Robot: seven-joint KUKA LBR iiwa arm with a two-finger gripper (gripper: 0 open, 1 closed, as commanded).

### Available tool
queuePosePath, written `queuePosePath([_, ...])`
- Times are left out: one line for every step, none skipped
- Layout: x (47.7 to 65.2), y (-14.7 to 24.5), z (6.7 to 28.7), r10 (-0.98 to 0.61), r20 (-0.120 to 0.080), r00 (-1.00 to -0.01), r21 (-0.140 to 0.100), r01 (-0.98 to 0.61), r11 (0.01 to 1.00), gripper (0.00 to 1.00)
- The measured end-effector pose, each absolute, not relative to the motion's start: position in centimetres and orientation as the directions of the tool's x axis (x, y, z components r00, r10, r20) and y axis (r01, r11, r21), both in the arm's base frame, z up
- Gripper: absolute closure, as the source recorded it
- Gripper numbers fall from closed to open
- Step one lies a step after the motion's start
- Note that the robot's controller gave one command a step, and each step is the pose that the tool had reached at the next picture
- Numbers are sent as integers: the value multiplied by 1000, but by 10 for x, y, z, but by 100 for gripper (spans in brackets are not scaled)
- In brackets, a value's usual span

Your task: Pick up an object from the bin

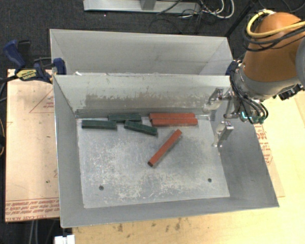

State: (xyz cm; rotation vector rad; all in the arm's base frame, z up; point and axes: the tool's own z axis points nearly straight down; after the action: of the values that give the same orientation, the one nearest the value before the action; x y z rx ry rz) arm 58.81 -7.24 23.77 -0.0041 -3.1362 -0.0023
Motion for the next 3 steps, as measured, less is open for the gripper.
queuePosePath([590,-72,242,1,-2,-1000,0,1,1000,0])
queuePosePath([600,-48,187,-40,-9,-999,-1,-40,999,0])
queuePosePath([596,-18,137,-184,-3,-983,0,-184,983,0])
